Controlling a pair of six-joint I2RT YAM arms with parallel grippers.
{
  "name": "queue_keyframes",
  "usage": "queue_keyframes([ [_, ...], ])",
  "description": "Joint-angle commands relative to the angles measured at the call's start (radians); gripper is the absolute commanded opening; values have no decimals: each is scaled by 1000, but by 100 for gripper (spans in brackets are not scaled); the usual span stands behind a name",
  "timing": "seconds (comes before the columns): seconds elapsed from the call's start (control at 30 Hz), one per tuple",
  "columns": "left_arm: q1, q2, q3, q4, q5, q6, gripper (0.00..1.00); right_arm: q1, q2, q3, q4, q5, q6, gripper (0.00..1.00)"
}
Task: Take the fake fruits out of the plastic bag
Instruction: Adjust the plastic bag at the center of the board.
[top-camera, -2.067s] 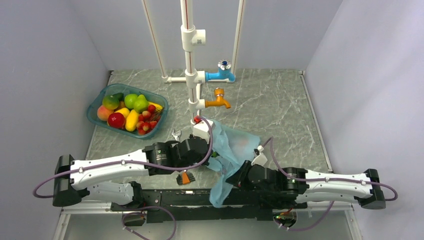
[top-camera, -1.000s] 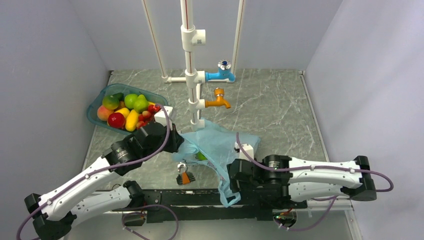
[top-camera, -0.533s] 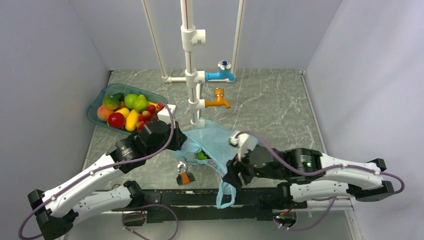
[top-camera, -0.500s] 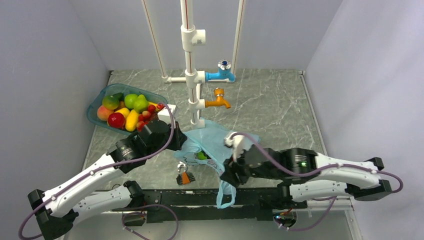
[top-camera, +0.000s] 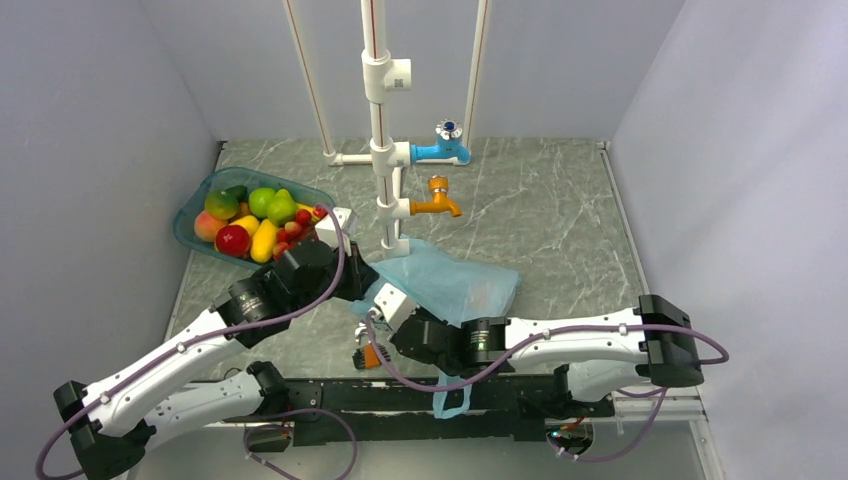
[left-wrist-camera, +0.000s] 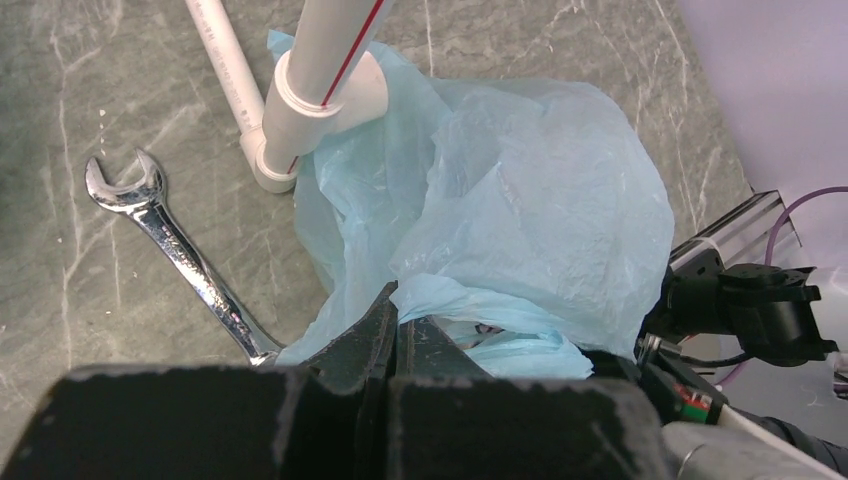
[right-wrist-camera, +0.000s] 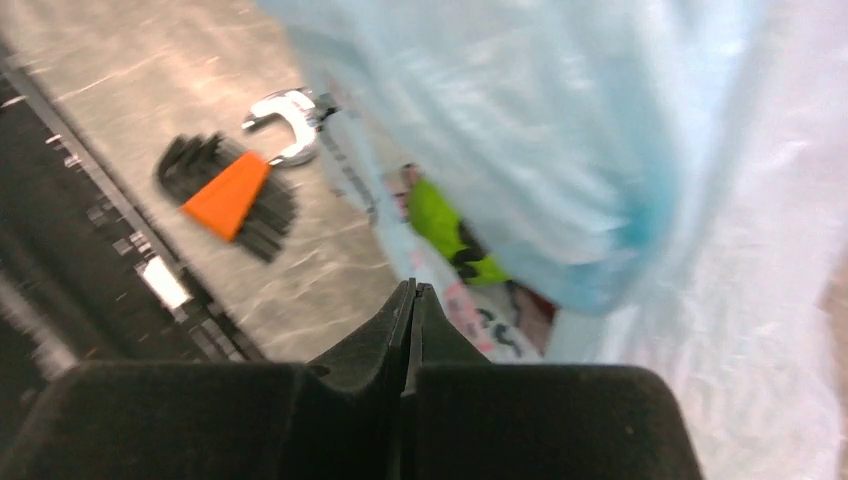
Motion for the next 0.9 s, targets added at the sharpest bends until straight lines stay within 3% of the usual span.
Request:
queue_keyframes([
  [0.0, 4, -4, 22, 44, 34, -28, 0, -2, -11, -27, 162, 284, -48, 0],
  [0.2, 4, -25, -10, 76, 11, -48, 0, -66, -48, -216, 383, 294, -44, 0],
  [0.27, 4, -30, -9, 73, -5, -48, 0, -81, -12, -251, 423, 363, -1, 0],
  [0.4, 4, -37, 1, 55, -32, -45, 0, -120, 77, -251, 332, 413, 169, 0],
  [0.7, 4, -33, 0, 12, -75, -21, 0, 32, 66, -322, 191, 156, 433, 0],
  [0.87, 7, -15, -6, -13, -100, -10, 0, 39, 30, -372, 155, 17, 599, 0],
])
